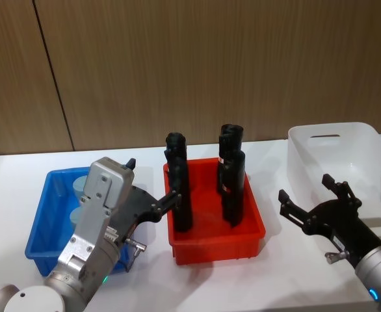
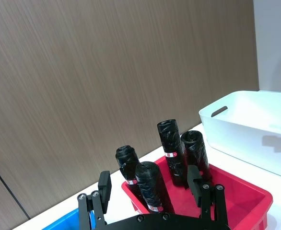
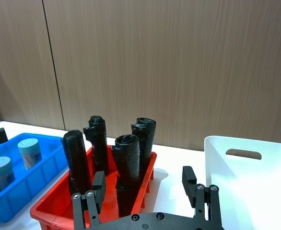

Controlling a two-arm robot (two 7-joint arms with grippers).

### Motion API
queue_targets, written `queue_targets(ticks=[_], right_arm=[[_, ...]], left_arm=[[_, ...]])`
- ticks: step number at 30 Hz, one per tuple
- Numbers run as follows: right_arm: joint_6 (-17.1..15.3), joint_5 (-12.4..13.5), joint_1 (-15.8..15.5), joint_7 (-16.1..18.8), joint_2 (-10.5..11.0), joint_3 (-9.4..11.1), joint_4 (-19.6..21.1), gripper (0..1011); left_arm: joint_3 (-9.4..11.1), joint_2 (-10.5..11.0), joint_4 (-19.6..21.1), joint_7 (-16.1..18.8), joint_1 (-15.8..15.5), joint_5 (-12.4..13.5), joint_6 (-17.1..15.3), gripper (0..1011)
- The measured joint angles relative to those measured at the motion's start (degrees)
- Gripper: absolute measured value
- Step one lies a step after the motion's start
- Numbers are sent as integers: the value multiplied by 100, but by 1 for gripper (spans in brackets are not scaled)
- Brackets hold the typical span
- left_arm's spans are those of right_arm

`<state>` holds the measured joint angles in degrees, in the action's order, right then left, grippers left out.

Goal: Pick the cotton swabs from the blue box and place them into the white box.

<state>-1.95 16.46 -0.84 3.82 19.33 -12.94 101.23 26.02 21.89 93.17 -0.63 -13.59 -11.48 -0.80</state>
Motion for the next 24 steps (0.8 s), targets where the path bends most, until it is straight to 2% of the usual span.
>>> queue_targets(ticks=[24], right_arm=[[0,0,0,0,0,0,0,1002]], left_arm=[[0,0,0,0,0,0,0,1004]])
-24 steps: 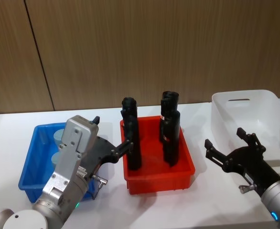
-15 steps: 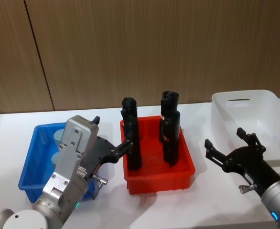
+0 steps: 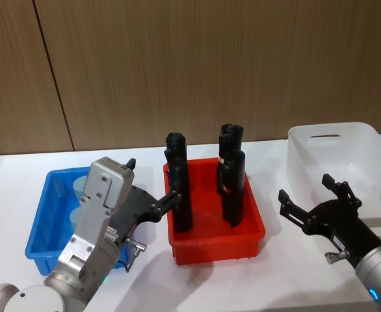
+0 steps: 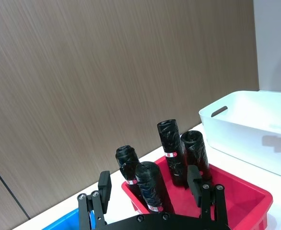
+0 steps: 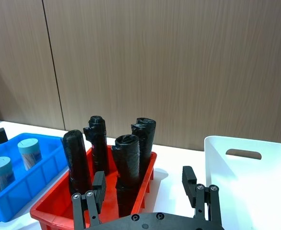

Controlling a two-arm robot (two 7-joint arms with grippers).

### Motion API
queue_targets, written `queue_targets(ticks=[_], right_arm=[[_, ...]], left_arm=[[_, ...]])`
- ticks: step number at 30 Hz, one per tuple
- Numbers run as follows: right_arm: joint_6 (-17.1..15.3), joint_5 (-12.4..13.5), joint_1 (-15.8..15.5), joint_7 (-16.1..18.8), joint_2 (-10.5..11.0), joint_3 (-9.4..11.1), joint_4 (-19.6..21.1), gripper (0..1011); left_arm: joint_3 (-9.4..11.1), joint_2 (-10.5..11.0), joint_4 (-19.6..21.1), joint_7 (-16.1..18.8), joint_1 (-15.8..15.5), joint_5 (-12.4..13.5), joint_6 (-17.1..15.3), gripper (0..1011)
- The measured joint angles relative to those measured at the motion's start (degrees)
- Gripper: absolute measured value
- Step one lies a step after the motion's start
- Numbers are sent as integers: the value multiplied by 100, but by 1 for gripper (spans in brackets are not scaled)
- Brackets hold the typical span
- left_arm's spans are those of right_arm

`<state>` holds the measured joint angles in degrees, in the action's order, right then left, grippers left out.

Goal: Pick the cotton swabs from the blue box and place them into the white box.

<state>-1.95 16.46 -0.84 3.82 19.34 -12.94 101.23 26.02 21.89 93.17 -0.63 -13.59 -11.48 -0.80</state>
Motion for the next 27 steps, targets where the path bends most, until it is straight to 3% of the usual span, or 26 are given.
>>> queue_targets(ticks=[17,27], right_arm=[[0,0,0,0,0,0,0,1002],[0,0,0,0,0,0,0,1002]], left_arm=[[-3,-4,-4,0,-1,-1,-7,1004],[-50,-76,-82,163,-61,-121,-282,1004]])
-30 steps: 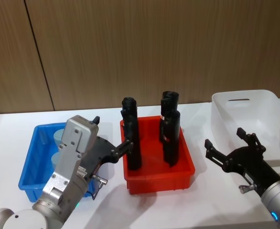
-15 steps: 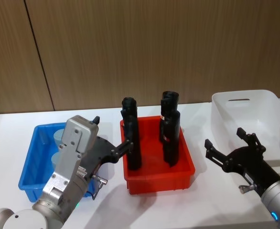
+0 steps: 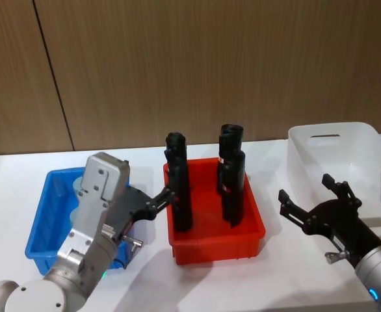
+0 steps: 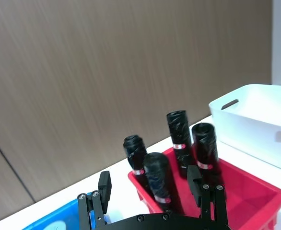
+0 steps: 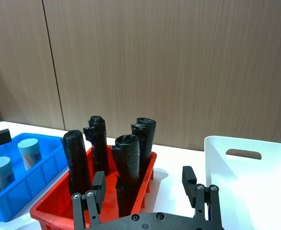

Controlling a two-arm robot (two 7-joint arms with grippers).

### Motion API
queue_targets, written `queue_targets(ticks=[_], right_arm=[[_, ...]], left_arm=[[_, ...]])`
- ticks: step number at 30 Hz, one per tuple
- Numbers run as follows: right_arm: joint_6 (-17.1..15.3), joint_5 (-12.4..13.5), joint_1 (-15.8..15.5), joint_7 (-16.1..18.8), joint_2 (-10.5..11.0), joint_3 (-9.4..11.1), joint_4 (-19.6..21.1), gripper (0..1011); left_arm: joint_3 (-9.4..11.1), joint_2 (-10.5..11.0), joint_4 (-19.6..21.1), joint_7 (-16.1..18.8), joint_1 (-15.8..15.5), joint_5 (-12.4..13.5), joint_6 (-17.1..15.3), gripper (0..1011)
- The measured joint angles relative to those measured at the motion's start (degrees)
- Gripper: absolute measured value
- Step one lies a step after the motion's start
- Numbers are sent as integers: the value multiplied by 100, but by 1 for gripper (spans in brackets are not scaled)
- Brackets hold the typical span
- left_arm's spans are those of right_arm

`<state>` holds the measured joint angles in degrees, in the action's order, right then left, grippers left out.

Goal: Pick the cotton swabs from the blue box and place them into the white box.

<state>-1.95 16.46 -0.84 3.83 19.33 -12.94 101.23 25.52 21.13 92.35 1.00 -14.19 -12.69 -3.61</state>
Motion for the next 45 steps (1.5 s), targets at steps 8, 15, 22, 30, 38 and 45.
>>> queue_targets(ticks=[8,15,22,30,38,45], right_arm=[[0,0,0,0,0,0,0,1002],[0,0,0,0,0,0,0,1002],[0,0,0,0,0,0,0,1001],[0,0,0,0,0,0,0,1001],[0,0,0,0,0,0,0,1002],[0,0,0,0,0,0,0,1002]], left_arm=[[-103,-68,-191,186,-80,-246,-253,1004],[-216,-108,-423,300,-149,-544,-345,1004],[-345,-130,-680,436,-202,-875,-394,1004],[-463,-136,-898,557,-235,-1149,-447,1004],[-562,-145,-1085,620,-278,-1346,-520,1004],[-628,-164,-1241,626,-342,-1455,-634,1004]])
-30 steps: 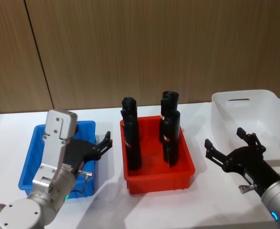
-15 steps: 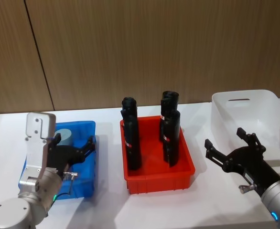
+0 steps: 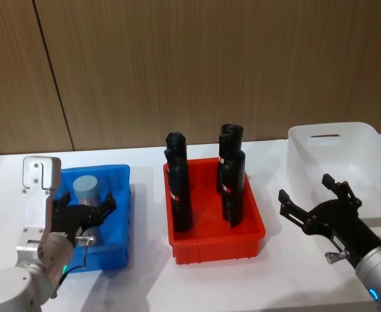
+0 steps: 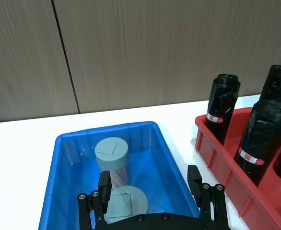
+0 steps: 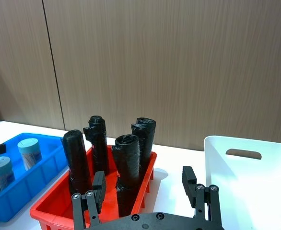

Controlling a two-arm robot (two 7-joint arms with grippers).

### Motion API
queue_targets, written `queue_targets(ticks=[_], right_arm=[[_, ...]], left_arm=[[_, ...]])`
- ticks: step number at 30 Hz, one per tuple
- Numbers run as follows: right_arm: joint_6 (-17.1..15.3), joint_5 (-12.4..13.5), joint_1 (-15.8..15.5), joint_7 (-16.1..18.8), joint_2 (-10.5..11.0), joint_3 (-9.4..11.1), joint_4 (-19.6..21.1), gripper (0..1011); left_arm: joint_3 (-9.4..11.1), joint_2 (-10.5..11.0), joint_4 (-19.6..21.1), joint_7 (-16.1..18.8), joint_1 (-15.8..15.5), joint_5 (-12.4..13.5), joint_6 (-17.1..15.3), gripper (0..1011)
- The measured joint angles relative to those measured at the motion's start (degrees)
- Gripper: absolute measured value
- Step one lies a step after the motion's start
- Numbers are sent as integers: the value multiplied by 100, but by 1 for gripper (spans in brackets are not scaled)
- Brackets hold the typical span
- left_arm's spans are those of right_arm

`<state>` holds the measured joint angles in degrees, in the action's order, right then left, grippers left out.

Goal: Pick the cotton swabs from the blue box and place them into the white box.

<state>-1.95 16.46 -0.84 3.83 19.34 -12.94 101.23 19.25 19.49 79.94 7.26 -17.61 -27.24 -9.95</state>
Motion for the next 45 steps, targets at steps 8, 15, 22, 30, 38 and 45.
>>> queue_targets(ticks=[8,15,22,30,38,45], right_arm=[[0,0,0,0,0,0,0,1002],[0,0,0,0,0,0,0,1002],[0,0,0,0,0,0,0,1002],[0,0,0,0,0,0,0,1002],[0,0,0,0,0,0,0,1002],[0,0,0,0,0,0,0,1002]], left_arm=[[-59,-34,-198,-36,-100,-60,-193,1004],[-93,-68,-370,-76,-165,-94,-291,1004],[-119,-101,-528,-121,-219,-131,-320,1004],[-149,-138,-706,-184,-273,-166,-311,1004],[-182,-160,-878,-291,-329,-171,-231,1004],[-205,-182,-1032,-378,-384,-162,-172,990]])
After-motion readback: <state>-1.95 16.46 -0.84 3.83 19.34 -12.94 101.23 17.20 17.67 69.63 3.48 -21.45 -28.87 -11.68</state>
